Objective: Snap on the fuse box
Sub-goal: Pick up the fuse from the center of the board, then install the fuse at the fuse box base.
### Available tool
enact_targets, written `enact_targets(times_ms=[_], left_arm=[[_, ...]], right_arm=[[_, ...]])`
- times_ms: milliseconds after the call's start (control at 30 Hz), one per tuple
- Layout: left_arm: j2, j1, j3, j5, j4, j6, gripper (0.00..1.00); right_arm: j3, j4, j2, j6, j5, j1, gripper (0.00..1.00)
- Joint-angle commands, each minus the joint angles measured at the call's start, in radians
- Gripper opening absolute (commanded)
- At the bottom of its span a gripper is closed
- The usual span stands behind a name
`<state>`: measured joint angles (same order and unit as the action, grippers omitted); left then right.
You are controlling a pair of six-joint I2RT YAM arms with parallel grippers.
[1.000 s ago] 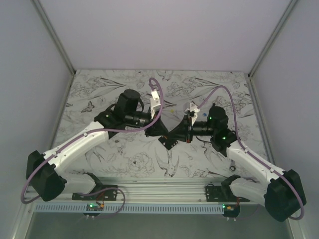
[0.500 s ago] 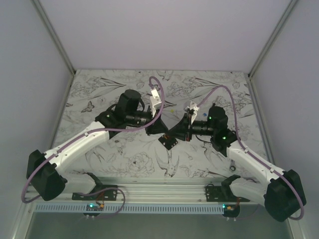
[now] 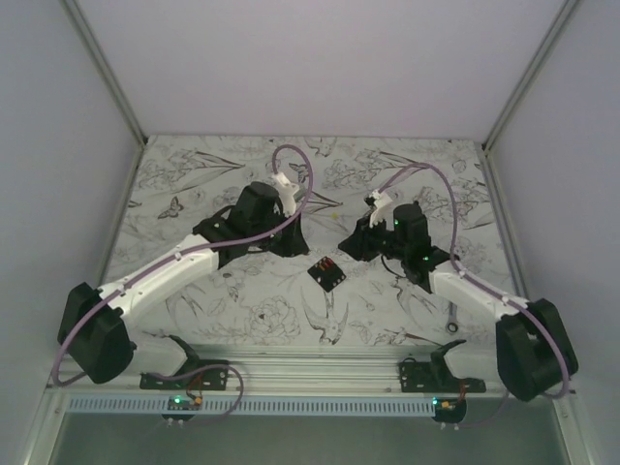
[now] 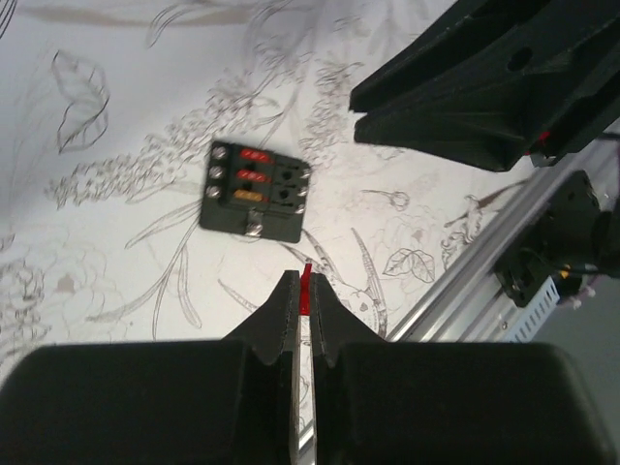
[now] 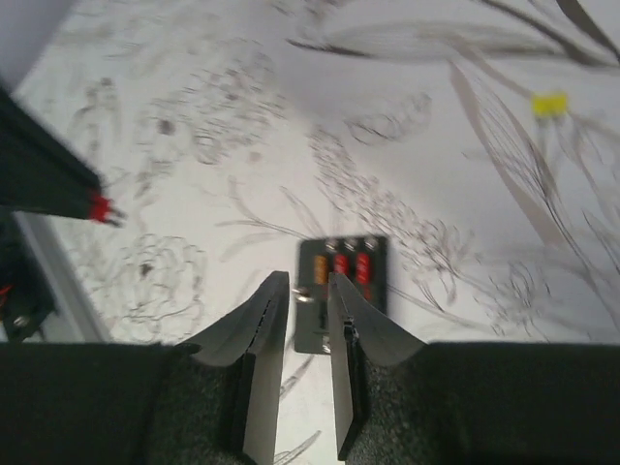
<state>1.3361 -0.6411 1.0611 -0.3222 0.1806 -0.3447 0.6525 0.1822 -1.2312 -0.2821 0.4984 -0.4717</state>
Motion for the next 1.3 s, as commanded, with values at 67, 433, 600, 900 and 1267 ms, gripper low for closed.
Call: enact_targets(times_ms=[67, 433, 600, 900, 1267], left_arm=[[0.042, 0.006, 0.006, 0.162, 0.135, -0.175, 0.0], [0.112, 0.005, 0.021, 0.141, 0.155, -0.265, 0.0], [0.142, 0.005, 0.031, 0.154, 0.165, -0.268, 0.0], [0.169, 0.003, 0.053, 0.151, 0.18, -0.271, 0.0], [0.303, -0.075, 0.176, 0.216, 0.256, -0.268, 0.0]], right_arm=[[-0.024, -0.04, -0.123, -0.068, -0.244, 0.004, 0.24], [-0.033, -0.03, -0.288, -0.116, -0.36, -0.035, 0.14], [-0.035, -0.04, -0.319, -0.15, -0.33, -0.086, 0.14], [-0.06, -0.012, -0.302, -0.22, -0.302, -0.162, 0.13], [-0.075, -0.115, -0.157, -0.16, -0.452, -0.158, 0.18]])
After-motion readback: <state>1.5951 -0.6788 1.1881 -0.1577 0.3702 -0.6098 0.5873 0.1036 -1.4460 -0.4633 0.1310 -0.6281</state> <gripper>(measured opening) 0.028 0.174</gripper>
